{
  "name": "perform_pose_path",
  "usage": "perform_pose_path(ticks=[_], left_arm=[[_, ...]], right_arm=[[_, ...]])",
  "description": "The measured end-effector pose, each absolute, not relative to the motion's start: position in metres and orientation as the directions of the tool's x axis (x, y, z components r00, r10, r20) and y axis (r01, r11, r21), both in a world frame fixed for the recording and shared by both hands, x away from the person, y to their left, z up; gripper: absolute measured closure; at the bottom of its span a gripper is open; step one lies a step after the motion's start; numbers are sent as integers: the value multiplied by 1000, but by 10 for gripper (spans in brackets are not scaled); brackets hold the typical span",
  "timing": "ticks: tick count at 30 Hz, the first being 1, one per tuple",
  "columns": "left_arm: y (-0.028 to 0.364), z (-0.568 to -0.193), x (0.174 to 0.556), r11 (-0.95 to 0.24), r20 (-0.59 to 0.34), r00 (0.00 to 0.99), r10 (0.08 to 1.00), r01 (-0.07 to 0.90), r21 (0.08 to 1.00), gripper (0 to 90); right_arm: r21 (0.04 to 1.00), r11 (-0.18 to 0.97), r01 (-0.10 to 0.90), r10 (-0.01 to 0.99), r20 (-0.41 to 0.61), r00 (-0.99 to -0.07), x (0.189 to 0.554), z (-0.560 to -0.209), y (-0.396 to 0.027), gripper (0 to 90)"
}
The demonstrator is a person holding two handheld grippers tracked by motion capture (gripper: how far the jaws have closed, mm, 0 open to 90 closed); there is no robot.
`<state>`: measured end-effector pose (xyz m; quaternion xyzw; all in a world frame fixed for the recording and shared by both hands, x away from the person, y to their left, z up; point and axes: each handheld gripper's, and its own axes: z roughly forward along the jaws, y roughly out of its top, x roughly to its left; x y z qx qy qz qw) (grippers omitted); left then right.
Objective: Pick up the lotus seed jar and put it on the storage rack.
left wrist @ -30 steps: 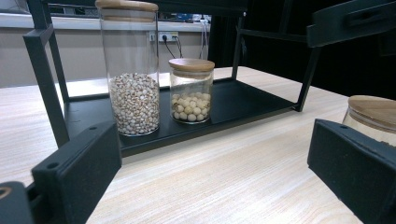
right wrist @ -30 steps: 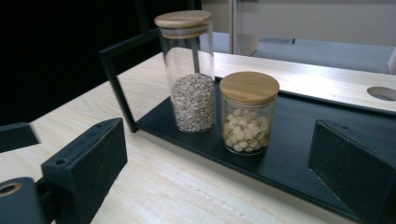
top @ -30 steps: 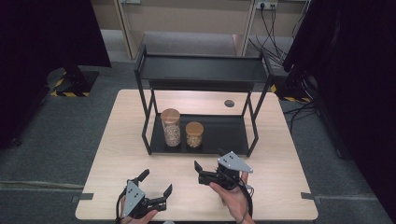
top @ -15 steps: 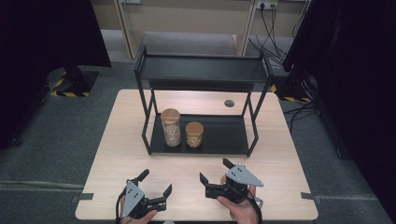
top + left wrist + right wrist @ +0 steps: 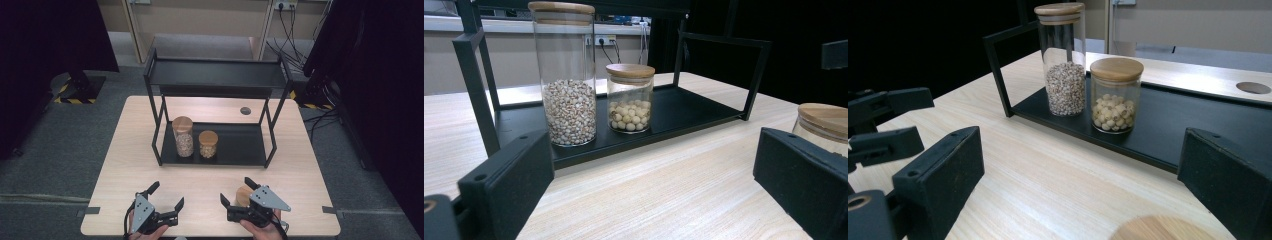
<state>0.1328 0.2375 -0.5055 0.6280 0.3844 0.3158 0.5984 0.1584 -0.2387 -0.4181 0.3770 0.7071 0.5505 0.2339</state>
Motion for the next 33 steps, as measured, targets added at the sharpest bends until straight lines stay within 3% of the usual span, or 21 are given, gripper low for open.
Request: perform_pose_path(ticks=[33], left_arm=[[236,-507,134,24,-80,496,865,119,993,23]], right_arm=[[960,99,261,783,87,-616,143,-446,-254,49]])
